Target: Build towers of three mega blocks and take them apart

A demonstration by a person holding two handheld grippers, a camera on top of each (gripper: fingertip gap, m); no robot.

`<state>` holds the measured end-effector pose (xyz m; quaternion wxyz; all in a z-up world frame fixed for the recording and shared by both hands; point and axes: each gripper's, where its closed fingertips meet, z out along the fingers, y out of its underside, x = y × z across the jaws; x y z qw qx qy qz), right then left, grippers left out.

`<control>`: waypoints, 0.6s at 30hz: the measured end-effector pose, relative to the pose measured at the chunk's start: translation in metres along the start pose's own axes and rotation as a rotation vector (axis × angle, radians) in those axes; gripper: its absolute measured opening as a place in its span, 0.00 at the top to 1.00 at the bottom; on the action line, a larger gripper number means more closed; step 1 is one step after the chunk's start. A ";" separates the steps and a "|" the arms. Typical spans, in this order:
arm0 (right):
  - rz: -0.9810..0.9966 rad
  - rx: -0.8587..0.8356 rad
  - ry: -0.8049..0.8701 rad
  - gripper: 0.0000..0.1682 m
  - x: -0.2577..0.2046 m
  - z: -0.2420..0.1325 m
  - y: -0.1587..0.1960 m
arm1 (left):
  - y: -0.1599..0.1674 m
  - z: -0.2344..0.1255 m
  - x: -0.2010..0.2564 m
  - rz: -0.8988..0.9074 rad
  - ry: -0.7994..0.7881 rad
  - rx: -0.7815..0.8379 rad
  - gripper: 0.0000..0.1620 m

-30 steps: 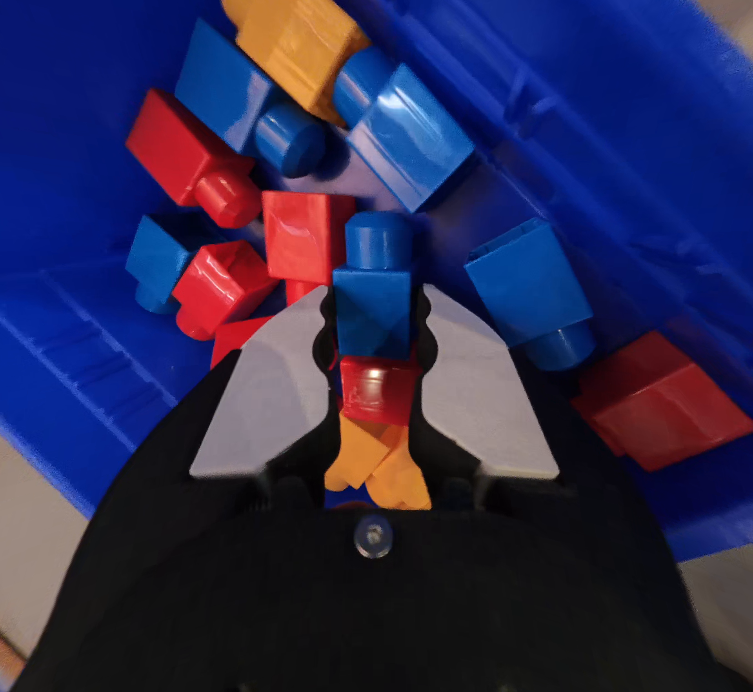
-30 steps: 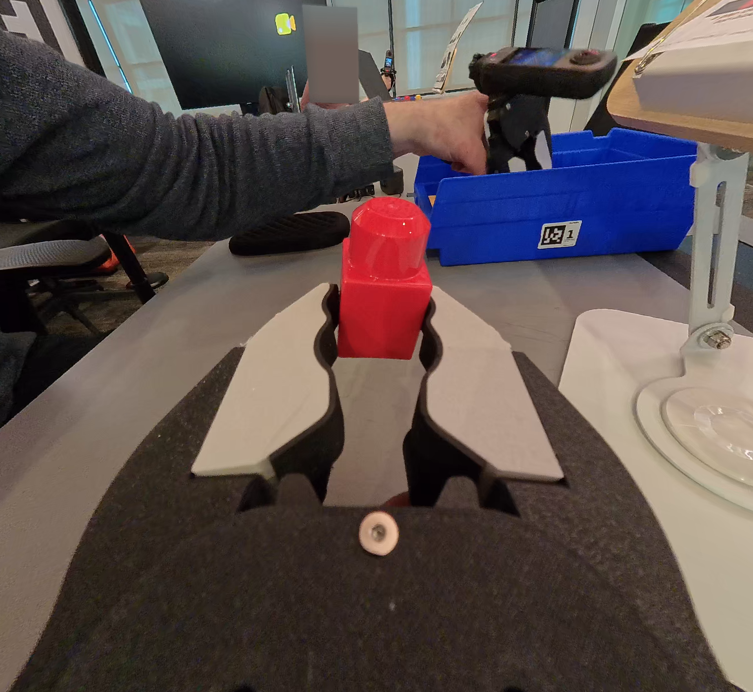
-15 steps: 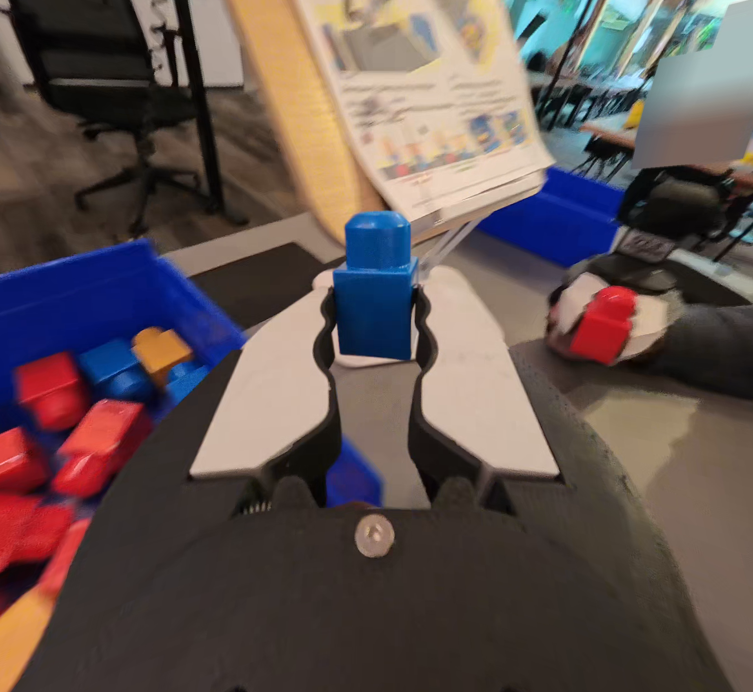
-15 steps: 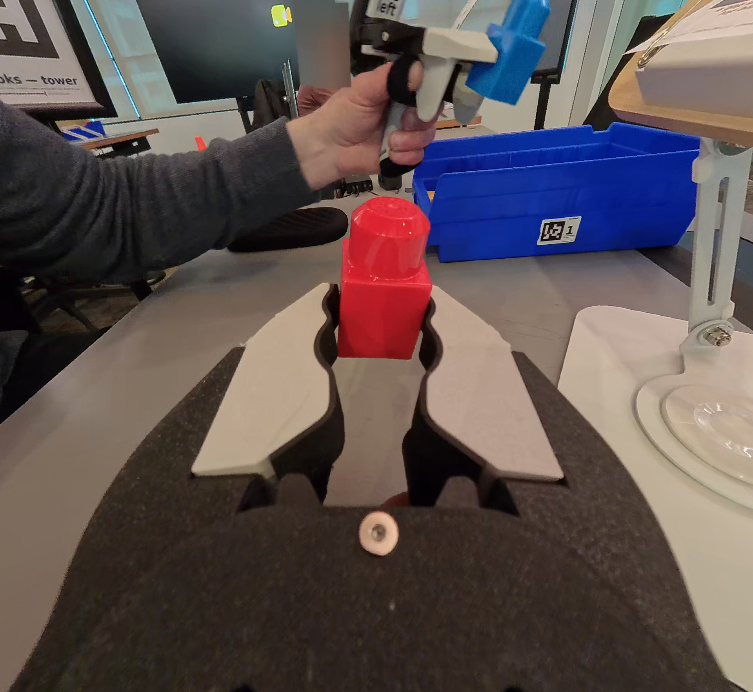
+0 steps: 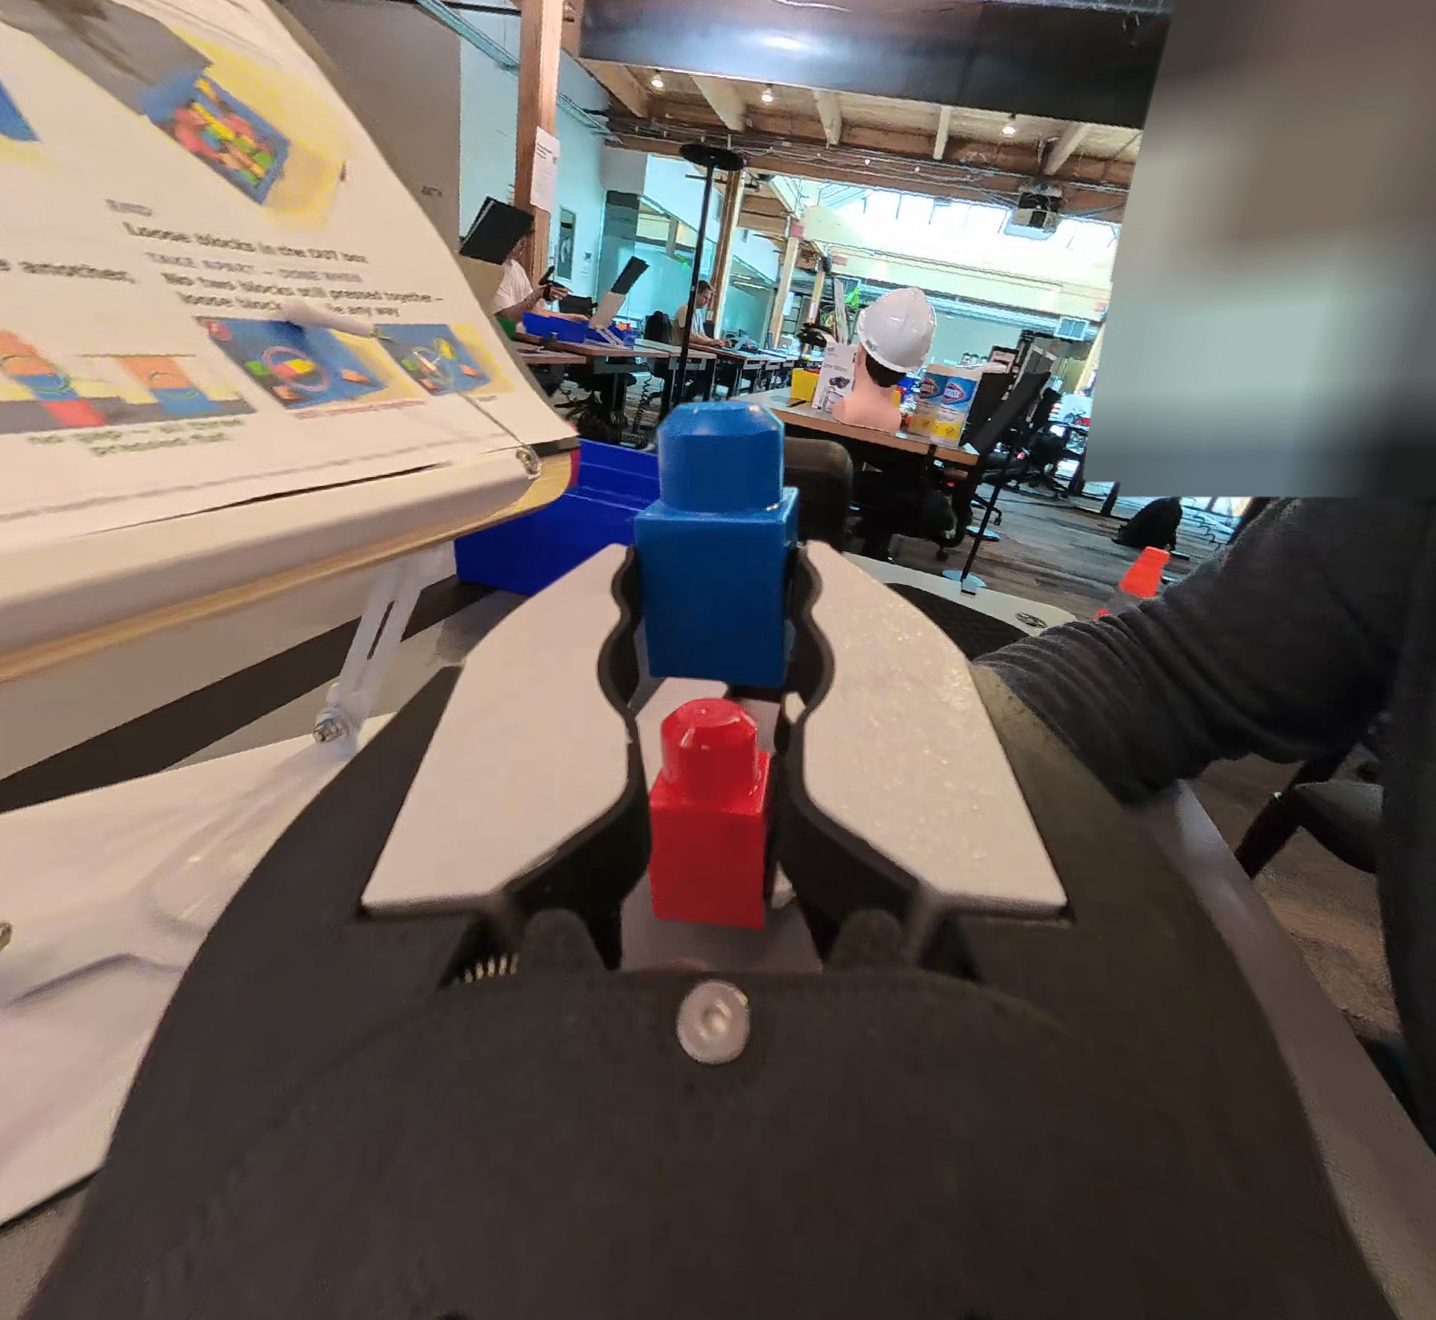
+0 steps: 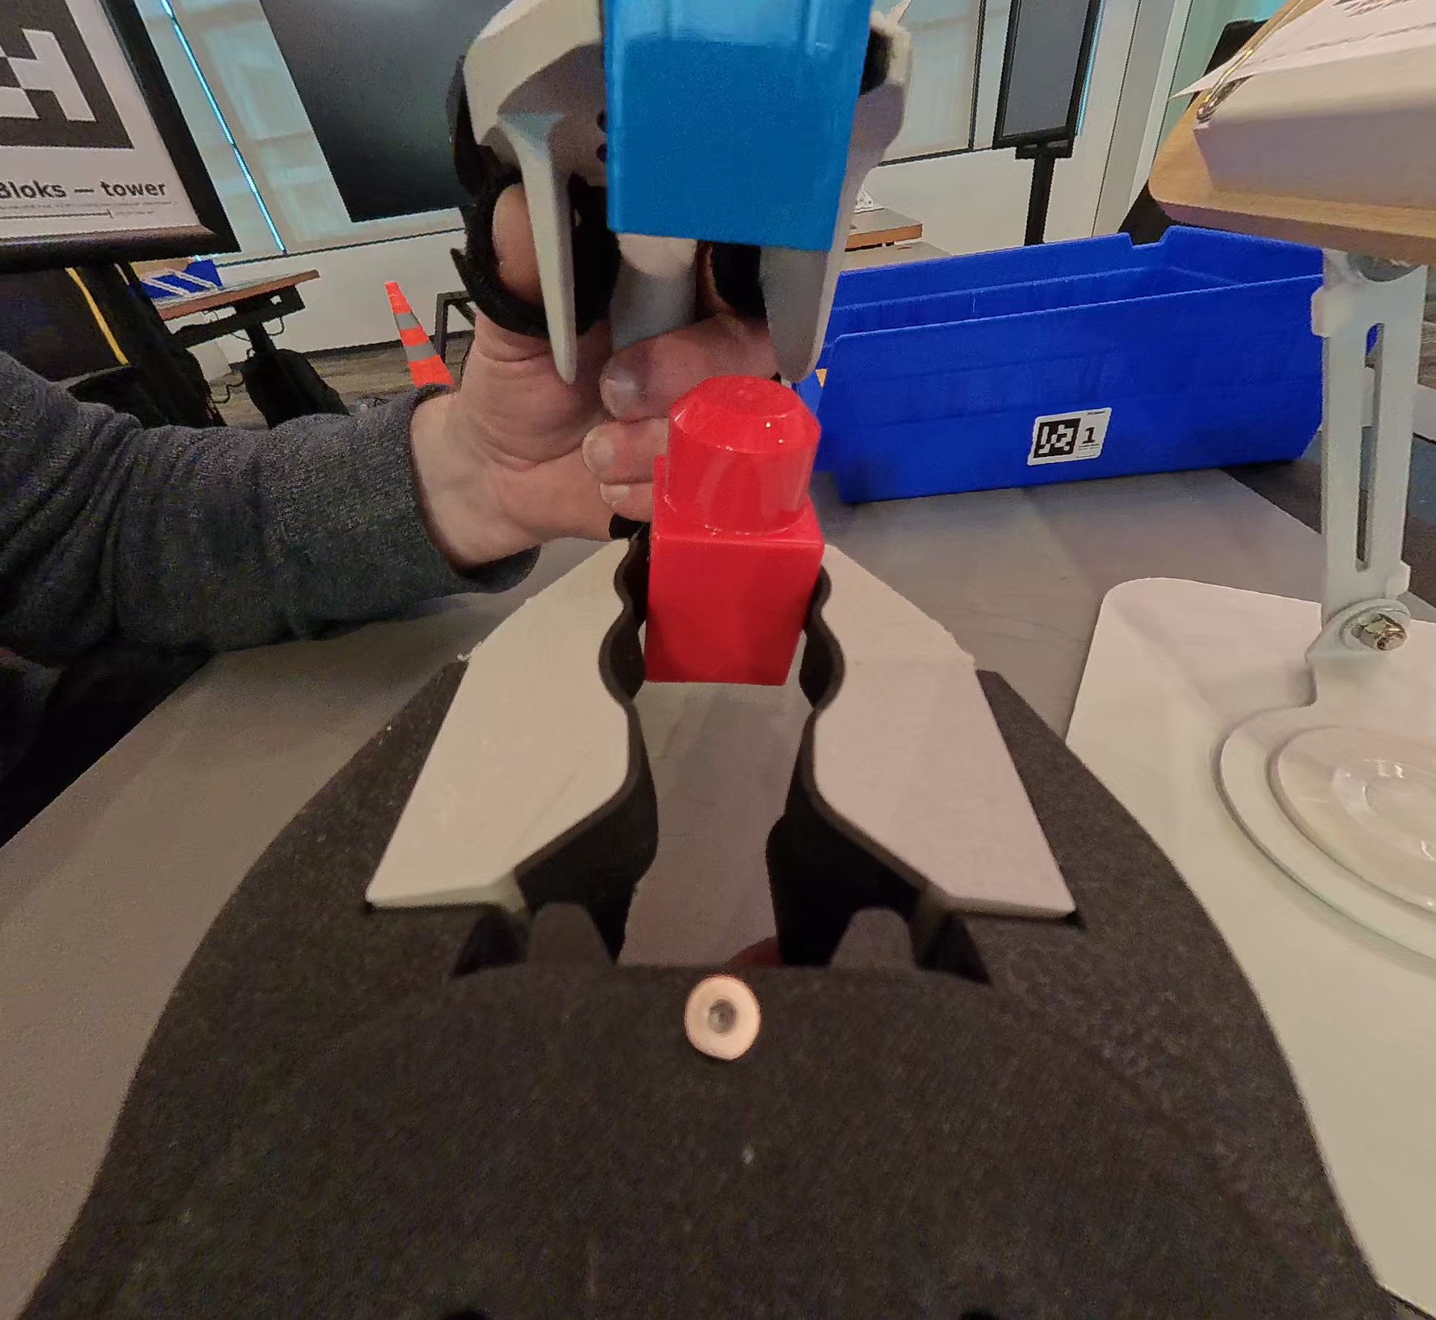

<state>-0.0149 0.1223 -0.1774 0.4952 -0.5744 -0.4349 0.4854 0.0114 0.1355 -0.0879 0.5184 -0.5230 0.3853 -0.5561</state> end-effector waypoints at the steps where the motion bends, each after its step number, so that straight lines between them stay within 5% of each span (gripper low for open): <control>1: 0.001 0.000 -0.001 0.78 0.000 0.000 0.000 | 0.001 0.001 0.002 -0.002 0.016 -0.001 0.78; 18: 0.013 0.009 0.001 0.78 0.001 -0.001 -0.001 | 0.037 0.003 -0.006 -0.055 0.038 -0.052 0.78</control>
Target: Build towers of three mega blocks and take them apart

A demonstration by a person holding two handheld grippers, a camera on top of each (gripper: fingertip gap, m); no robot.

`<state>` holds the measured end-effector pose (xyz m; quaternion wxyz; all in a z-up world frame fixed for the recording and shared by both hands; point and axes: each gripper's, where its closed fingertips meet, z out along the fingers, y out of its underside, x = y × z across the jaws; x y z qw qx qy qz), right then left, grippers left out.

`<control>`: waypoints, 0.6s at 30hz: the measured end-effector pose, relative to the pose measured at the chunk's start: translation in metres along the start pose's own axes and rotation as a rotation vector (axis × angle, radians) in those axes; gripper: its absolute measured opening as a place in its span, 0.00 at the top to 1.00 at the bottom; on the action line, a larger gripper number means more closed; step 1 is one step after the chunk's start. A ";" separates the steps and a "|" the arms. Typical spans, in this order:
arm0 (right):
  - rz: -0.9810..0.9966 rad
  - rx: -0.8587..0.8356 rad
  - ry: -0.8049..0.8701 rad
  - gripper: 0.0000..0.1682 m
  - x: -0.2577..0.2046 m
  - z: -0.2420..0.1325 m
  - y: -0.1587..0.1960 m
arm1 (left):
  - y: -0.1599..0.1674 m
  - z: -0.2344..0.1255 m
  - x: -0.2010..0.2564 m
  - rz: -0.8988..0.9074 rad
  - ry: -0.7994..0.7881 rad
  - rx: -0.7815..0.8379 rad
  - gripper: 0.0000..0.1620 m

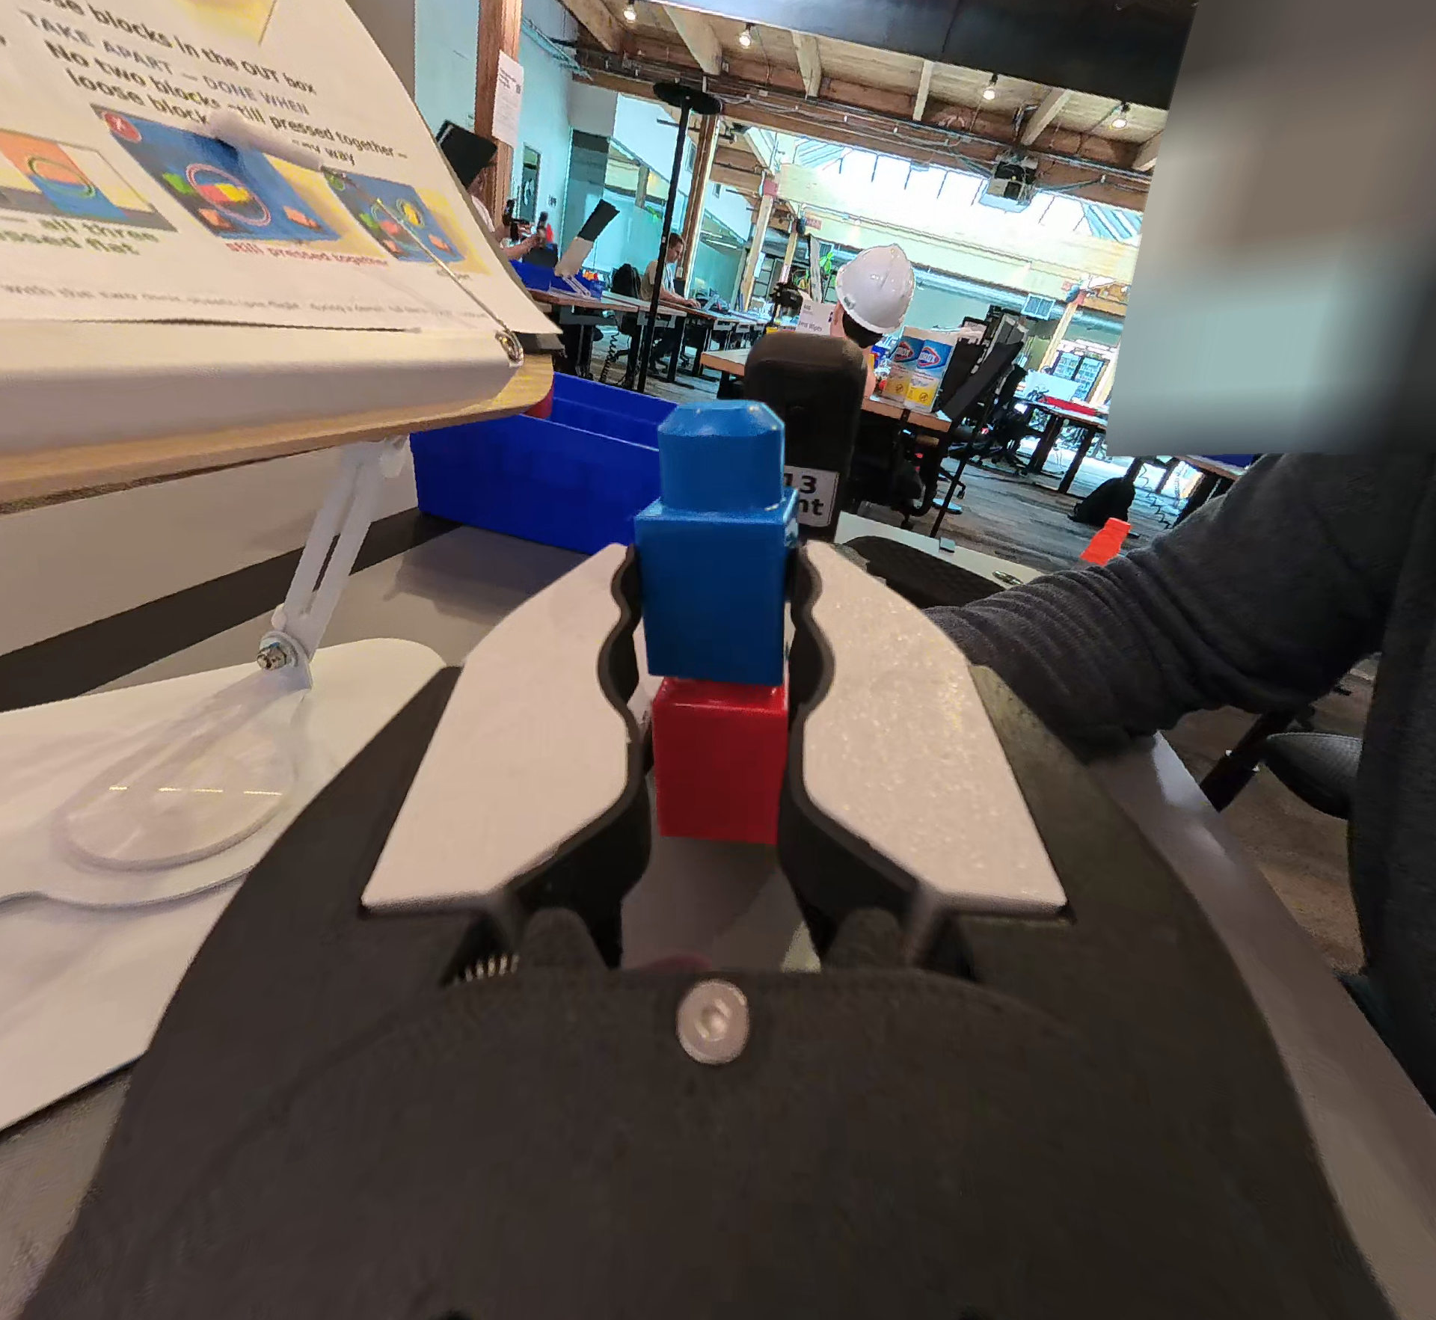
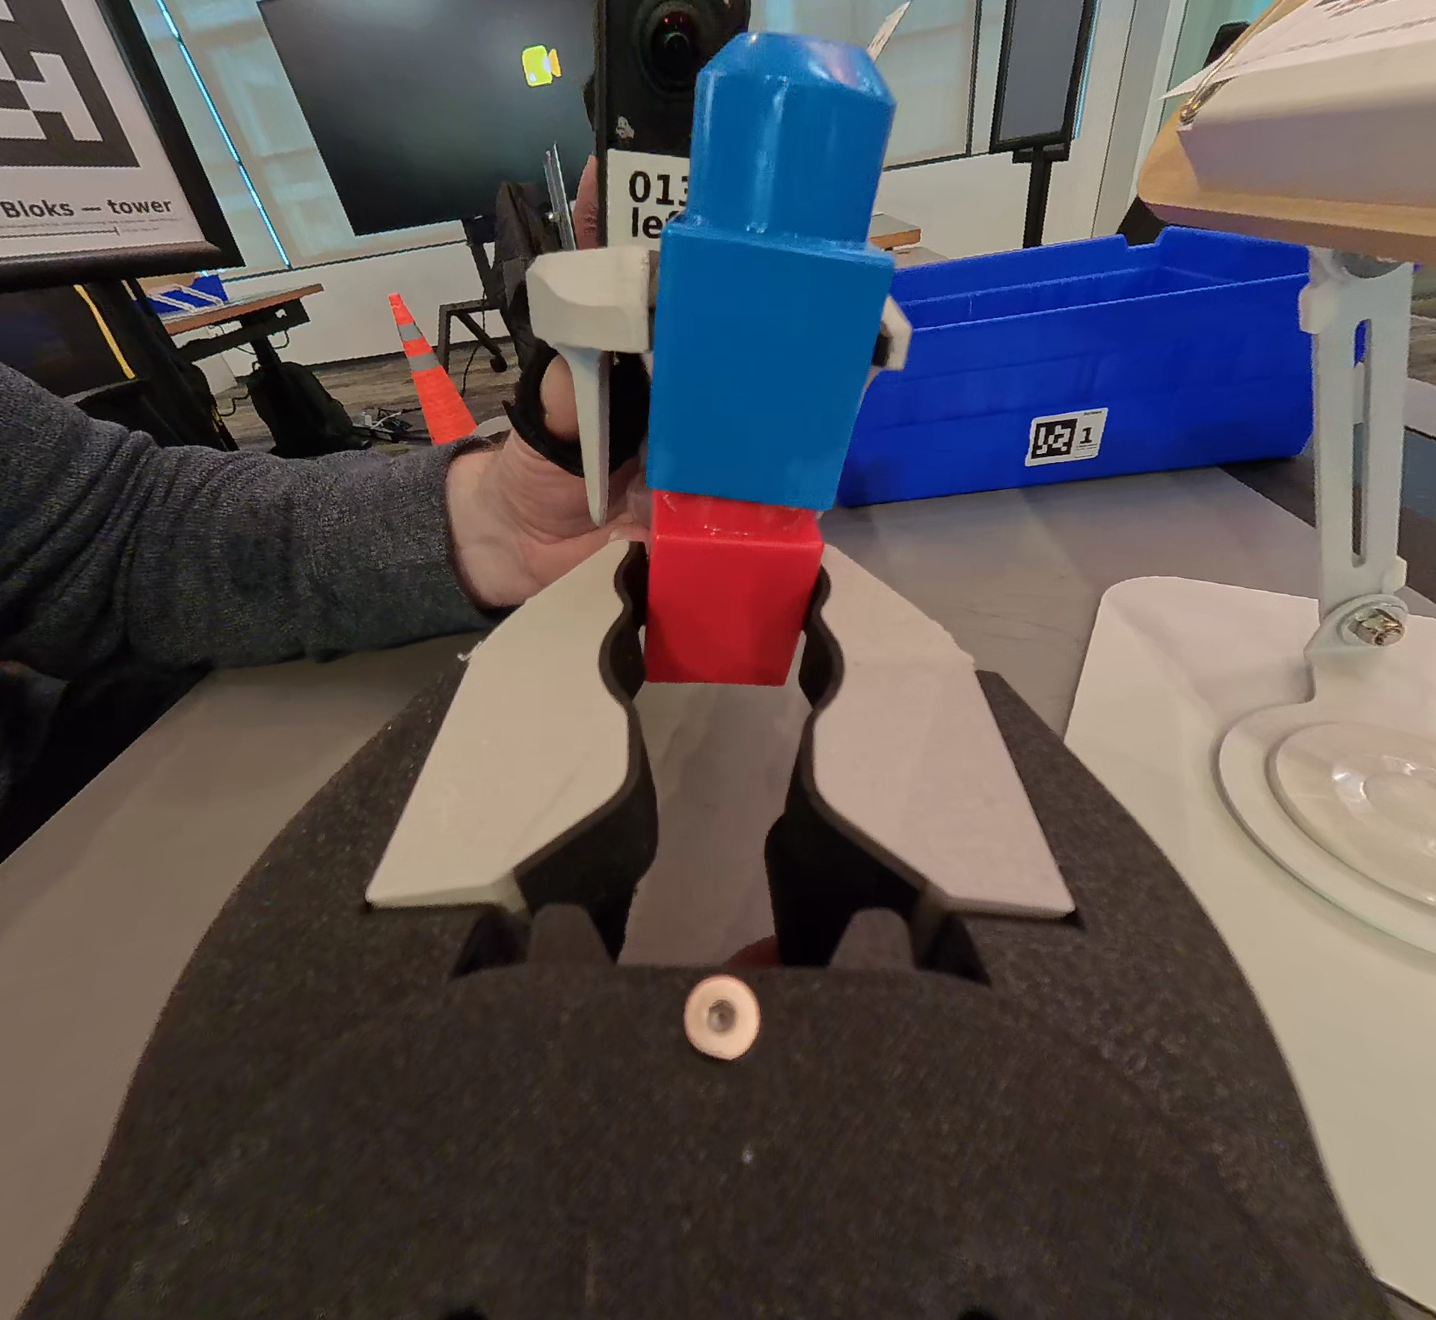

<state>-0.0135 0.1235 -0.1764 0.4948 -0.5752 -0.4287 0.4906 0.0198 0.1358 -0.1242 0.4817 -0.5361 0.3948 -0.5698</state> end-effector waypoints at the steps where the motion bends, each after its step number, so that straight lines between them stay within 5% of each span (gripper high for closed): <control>1: -0.003 -0.003 0.001 0.78 0.000 0.000 0.000 | 0.000 0.000 0.000 -0.001 0.003 -0.001 0.78; 18: -0.008 -0.035 -0.004 0.79 -0.002 0.002 0.005 | 0.008 -0.002 0.002 0.044 -0.006 -0.026 0.78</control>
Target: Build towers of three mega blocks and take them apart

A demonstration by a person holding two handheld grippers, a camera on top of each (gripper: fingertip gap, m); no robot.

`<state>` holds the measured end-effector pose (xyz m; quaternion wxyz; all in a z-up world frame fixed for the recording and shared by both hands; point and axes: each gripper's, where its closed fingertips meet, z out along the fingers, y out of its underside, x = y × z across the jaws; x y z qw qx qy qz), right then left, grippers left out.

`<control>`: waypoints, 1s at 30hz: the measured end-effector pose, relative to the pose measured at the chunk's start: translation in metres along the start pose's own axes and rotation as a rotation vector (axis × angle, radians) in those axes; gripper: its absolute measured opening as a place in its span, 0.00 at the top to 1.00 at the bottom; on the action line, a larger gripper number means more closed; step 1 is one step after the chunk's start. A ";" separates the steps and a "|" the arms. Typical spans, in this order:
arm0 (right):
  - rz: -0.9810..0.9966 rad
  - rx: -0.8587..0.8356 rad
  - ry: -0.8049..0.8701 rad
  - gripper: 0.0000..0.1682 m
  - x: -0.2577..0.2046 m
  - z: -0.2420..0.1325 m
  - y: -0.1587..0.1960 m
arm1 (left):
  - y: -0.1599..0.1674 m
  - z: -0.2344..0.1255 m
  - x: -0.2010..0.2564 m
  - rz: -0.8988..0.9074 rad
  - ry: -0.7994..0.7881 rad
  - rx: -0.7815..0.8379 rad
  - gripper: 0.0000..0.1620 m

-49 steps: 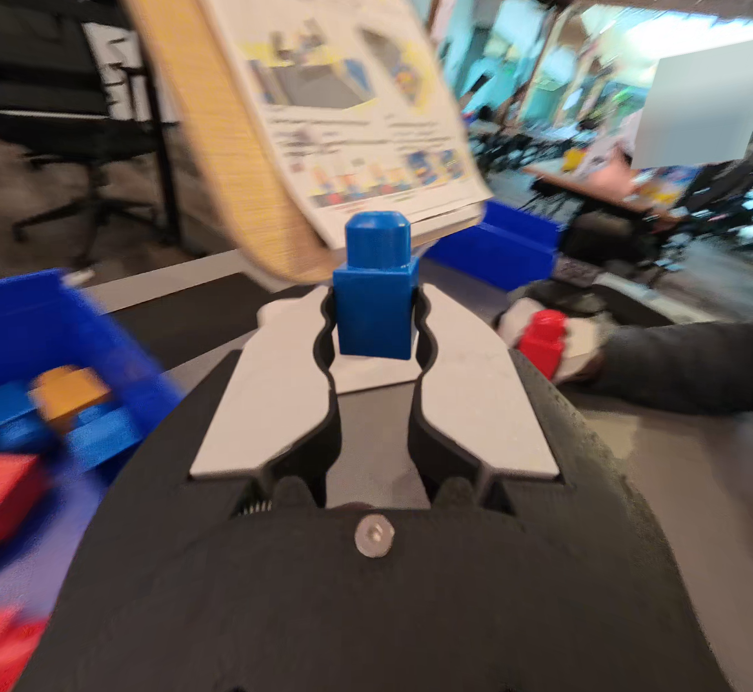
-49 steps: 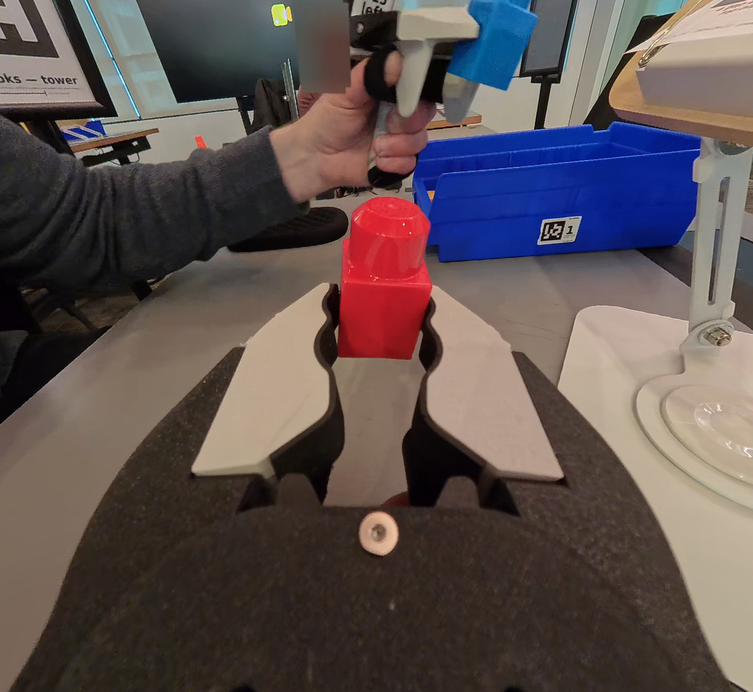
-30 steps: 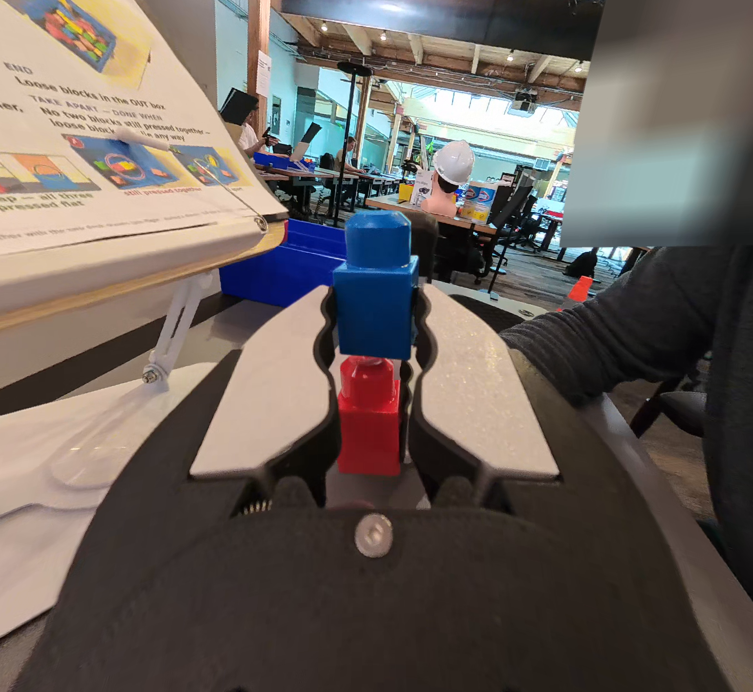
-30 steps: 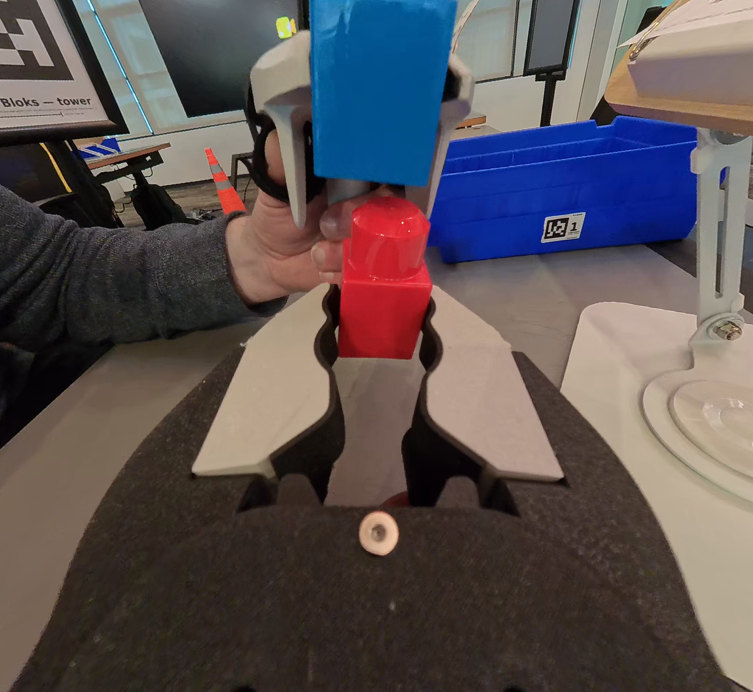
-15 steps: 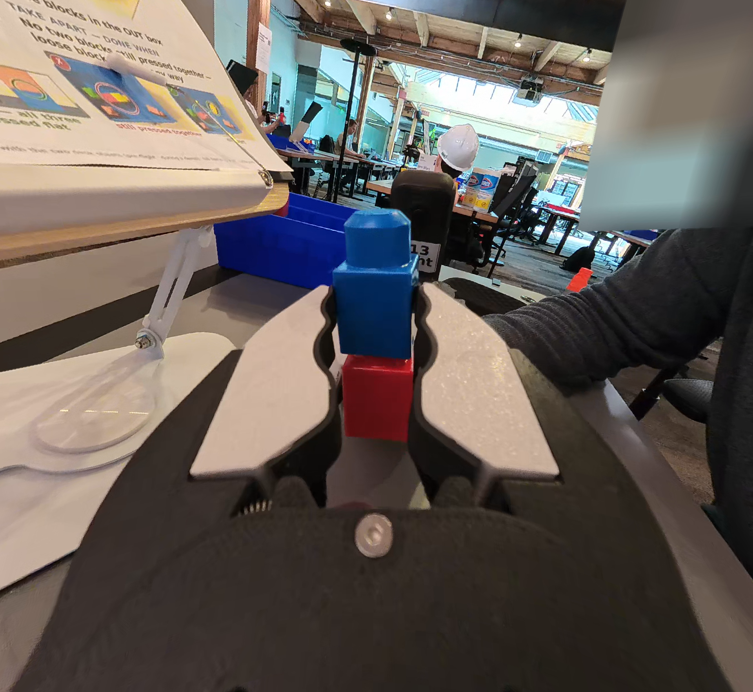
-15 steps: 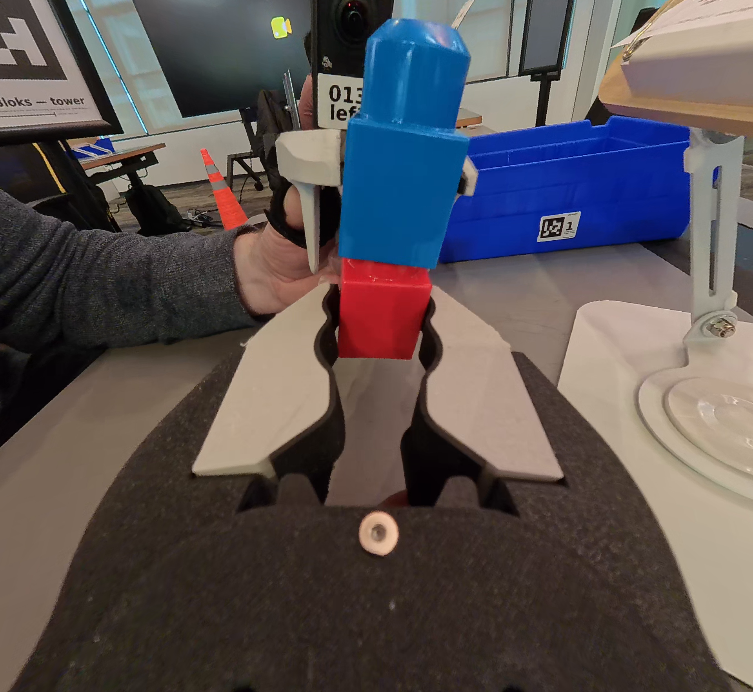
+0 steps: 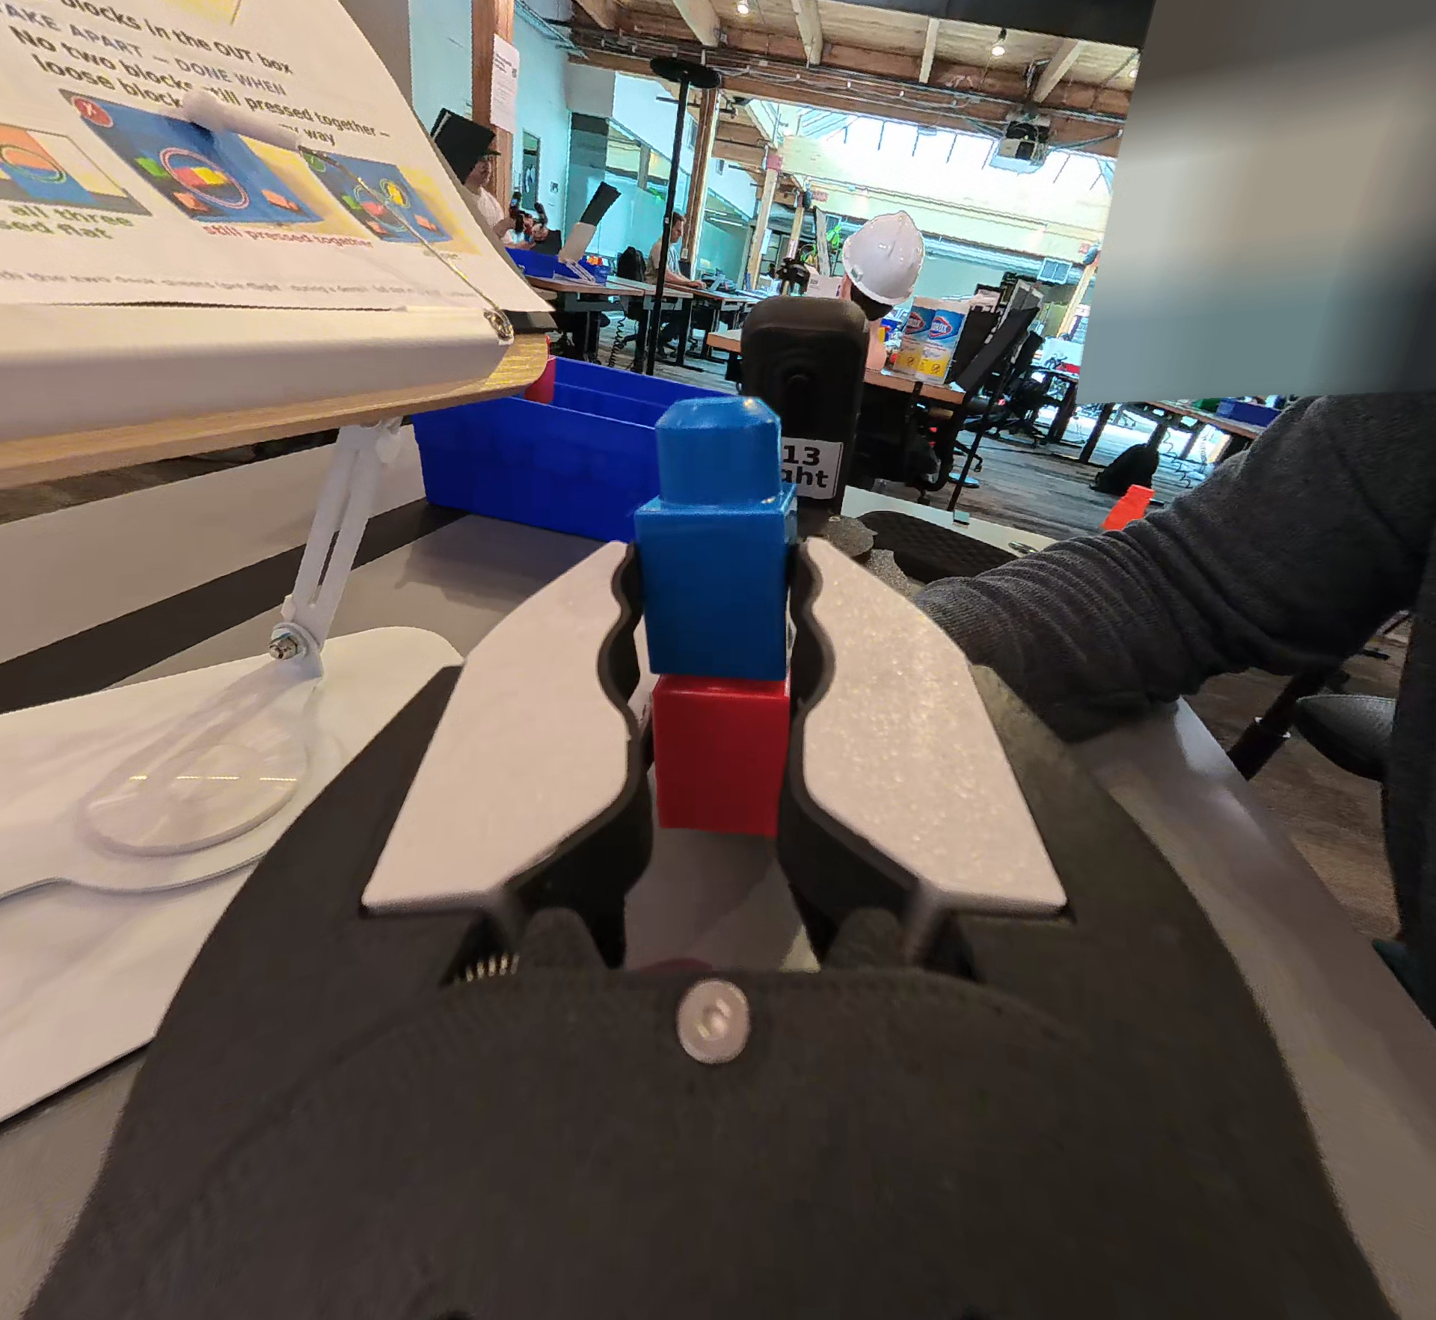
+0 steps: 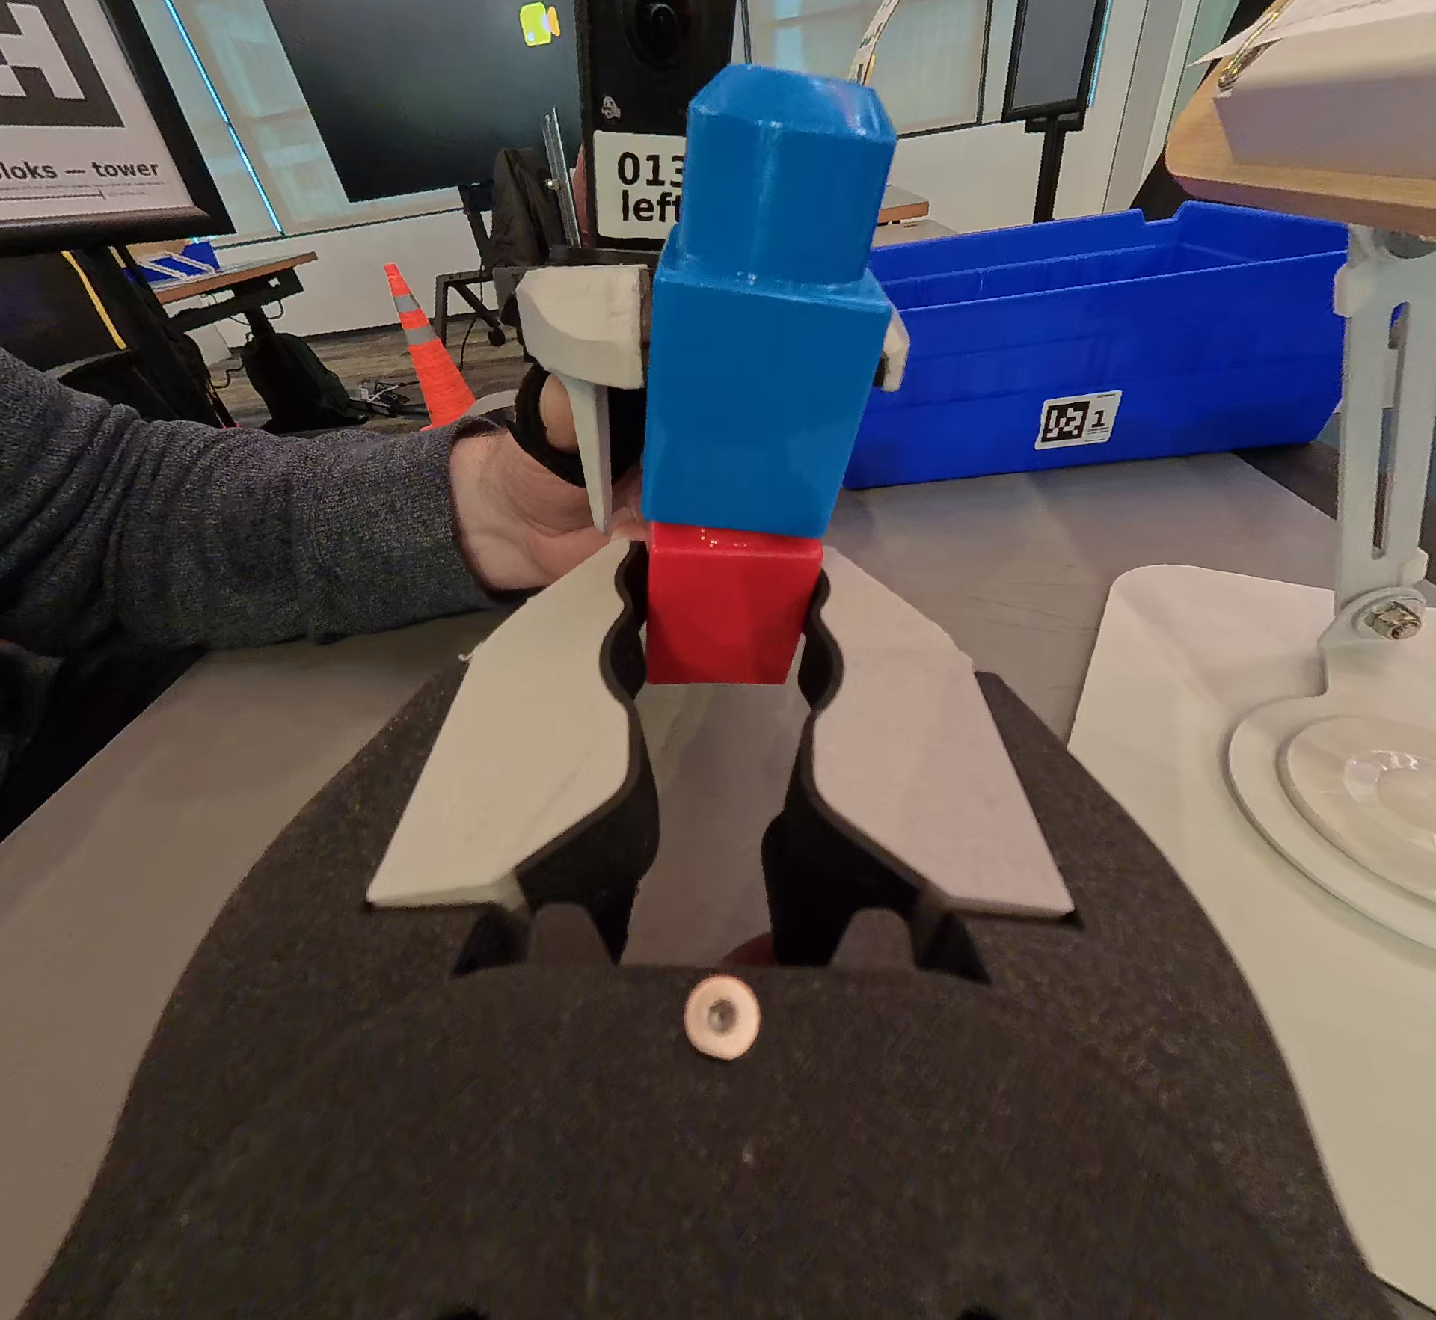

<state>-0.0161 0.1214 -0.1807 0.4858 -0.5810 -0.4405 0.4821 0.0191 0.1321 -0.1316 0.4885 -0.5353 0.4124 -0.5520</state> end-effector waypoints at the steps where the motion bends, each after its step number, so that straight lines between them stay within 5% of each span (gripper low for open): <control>1: 0.001 -0.001 0.000 0.79 0.000 0.000 0.000 | 0.000 0.000 0.000 0.003 -0.004 -0.001 0.78; 30: 0.020 -0.029 0.006 0.79 0.003 0.001 0.004 | 0.008 -0.001 -0.003 0.066 -0.047 -0.046 0.78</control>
